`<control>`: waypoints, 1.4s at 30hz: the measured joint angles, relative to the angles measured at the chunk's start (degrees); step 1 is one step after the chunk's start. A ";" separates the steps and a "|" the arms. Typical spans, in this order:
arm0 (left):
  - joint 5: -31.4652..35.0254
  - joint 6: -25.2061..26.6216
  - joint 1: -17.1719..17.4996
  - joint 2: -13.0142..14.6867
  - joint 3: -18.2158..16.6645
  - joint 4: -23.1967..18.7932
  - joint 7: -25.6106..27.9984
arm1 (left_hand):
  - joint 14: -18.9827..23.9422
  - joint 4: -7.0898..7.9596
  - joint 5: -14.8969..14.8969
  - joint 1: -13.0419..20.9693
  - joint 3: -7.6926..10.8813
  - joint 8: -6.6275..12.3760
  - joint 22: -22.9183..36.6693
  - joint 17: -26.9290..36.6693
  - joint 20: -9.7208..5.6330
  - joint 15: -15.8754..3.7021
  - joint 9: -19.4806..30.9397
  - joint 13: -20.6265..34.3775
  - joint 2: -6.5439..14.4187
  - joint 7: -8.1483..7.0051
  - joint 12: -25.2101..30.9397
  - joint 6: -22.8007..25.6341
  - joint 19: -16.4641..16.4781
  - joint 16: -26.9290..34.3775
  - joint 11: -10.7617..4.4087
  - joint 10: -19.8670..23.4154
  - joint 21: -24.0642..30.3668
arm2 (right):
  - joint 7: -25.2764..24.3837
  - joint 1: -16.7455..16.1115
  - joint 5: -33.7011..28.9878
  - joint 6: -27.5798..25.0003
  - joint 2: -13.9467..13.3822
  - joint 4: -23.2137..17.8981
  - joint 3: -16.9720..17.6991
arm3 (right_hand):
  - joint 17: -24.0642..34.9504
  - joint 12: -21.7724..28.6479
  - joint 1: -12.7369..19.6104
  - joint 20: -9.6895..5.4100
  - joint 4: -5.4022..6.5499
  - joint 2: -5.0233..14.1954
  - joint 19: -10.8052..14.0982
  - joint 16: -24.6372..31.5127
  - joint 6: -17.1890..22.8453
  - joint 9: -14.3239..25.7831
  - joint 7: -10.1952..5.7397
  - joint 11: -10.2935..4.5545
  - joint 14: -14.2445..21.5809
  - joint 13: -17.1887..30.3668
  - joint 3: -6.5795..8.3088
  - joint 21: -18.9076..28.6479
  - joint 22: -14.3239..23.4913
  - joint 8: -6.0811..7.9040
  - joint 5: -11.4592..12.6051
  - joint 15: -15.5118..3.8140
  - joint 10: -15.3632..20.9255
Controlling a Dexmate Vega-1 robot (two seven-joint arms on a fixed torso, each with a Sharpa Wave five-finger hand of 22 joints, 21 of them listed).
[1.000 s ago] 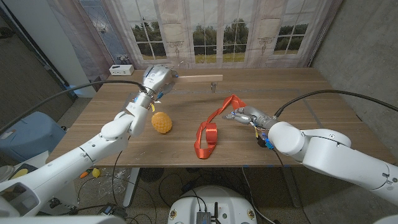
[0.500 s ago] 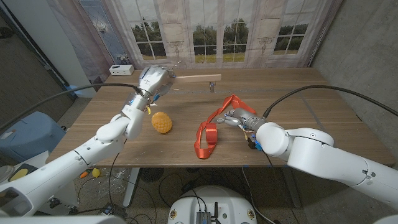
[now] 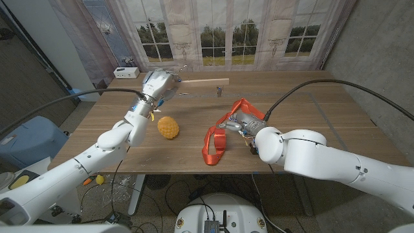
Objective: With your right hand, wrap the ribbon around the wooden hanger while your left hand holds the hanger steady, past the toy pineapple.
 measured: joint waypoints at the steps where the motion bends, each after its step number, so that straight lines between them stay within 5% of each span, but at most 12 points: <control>1: 0.00 0.00 0.01 0.00 -0.01 0.02 0.00 | 0.02 0.00 0.00 0.00 0.00 -0.06 0.00 0.01 0.00 -0.02 0.00 0.01 0.00 0.00 -0.01 0.00 0.00 -0.19 0.00 0.00 0.00 | -0.69 0.00 0.64 -0.07 0.00 0.00 0.00 | 0.00 0.00 -0.05 0.00 0.11 -0.05 0.00 0.00 -0.14 0.07 0.14 0.20 0.00 0.00 -0.11 0.00 0.00 0.00 0.00 0.00 -0.20; 4: -0.16 -0.45 0.06 0.01 -0.13 0.30 0.53 | 0.23 0.00 -0.12 -0.01 0.00 -0.12 -0.23 0.01 -0.20 -0.19 1.26 0.04 0.00 0.01 -0.19 0.00 -0.21 -0.21 0.01 -0.01 0.45 | -6.99 7.53 6.62 -0.58 1.63 2.95 -5.35 | 0.00 -0.33 -0.11 0.00 0.05 -0.11 0.00 0.00 -0.55 0.08 0.06 0.29 0.00 0.00 -0.42 0.00 0.00 0.00 0.00 0.00 -0.29; 11: -0.22 -0.55 0.14 0.04 -0.33 0.69 0.65 | 0.22 0.00 0.12 -0.01 0.00 -0.10 -0.48 0.26 -0.30 -0.20 1.29 0.21 0.01 0.02 -0.41 0.00 -0.31 -0.37 0.01 -0.01 0.80 | -15.91 9.29 18.13 -1.17 2.07 3.67 -6.56 | 0.27 -0.23 -1.37 0.22 0.66 -1.37 -0.17 0.19 -0.93 0.08 0.30 0.96 1.21 0.00 -1.55 0.00 0.00 0.00 0.24 0.11 -0.04; 12: -0.34 -0.89 0.15 0.05 -0.37 0.75 1.01 | 0.22 0.00 0.13 -0.02 0.00 -0.11 -0.51 0.26 -0.10 -0.20 1.29 0.21 0.01 0.02 -0.41 0.00 -0.52 -0.37 0.01 -0.01 1.00 | -16.66 13.99 20.55 -1.27 3.24 5.67 -9.34 | 0.27 -0.09 -1.67 0.28 0.80 -1.67 0.19 0.46 -0.91 0.08 0.31 1.13 1.70 0.00 -1.76 0.01 0.00 0.00 0.24 0.08 0.14; 20: -0.45 -1.03 0.05 0.03 -0.44 1.34 1.46 | 0.22 0.00 0.13 -0.09 0.00 -0.12 -0.78 0.51 0.00 -0.20 1.31 0.37 0.09 0.02 -0.41 -0.01 -0.61 -0.47 0.02 -0.02 1.42 | -20.56 17.95 33.21 -1.50 4.33 7.19 -11.30 | 0.54 0.36 -3.77 0.20 1.50 -2.69 1.46 0.87 -0.33 0.08 1.35 1.60 2.64 -0.01 -3.12 0.45 0.00 0.27 0.47 0.07 0.78; 28: -0.58 -1.29 -0.23 -0.06 -0.45 1.83 1.79 | 0.21 0.00 0.12 -0.09 0.00 -0.14 -1.04 0.77 -0.07 -0.21 1.34 0.46 0.09 0.03 -0.90 -0.01 -0.68 -0.84 -0.29 0.29 2.15 | -27.51 21.72 42.39 -1.62 6.60 9.96 -14.85 | -0.17 -1.40 -4.46 0.93 1.12 -3.40 1.36 -1.32 -7.65 -0.08 3.46 2.21 -0.86 -0.01 -4.26 0.45 0.00 -0.63 1.34 3.49 -6.38; 32: -0.58 -1.29 -0.26 -0.07 -0.45 1.97 1.79 | 0.29 0.00 0.11 -0.09 0.00 -0.17 -1.31 0.81 -0.09 -0.13 1.69 0.51 0.09 0.03 -1.03 -0.01 -1.14 -0.86 -0.29 0.29 2.51 | -29.62 21.72 45.08 -1.63 6.60 9.96 -14.85 | -0.66 -1.63 -3.96 1.25 0.87 -3.97 1.04 -2.52 -10.06 -0.08 3.09 2.77 -2.60 -0.16 -4.51 0.45 0.00 -0.63 1.60 4.42 -8.71; 33: -0.76 -1.57 -0.26 -0.06 -0.46 1.99 1.98 | 0.30 0.00 0.11 -0.09 0.00 -0.17 -1.31 0.81 -0.09 -0.12 1.69 0.60 0.09 0.04 -1.07 -0.01 -1.14 -0.86 -0.29 0.29 2.51 | -29.91 25.19 45.38 -1.64 9.24 12.88 -18.62 | -0.69 -1.63 -3.96 1.38 0.87 -3.96 0.91 -2.72 -10.45 -0.08 2.67 2.86 -2.88 -0.16 -4.51 0.45 0.00 -0.63 1.89 4.71 -9.22; 42: -1.17 -1.59 -0.13 -0.02 -0.64 2.22 2.29 | 0.31 0.00 0.01 -0.09 0.00 -0.51 -1.84 1.04 0.00 -0.12 1.69 0.78 0.09 -0.01 -1.35 0.40 -1.22 -0.87 -0.29 0.29 2.94 | -31.77 28.50 47.50 -1.66 12.36 16.76 -22.52 | -1.22 -1.63 -2.78 2.10 0.83 -3.23 1.45 -2.76 -12.07 -0.08 1.43 2.62 -3.17 -0.16 -4.48 0.45 -0.08 -0.63 2.00 4.99 -9.60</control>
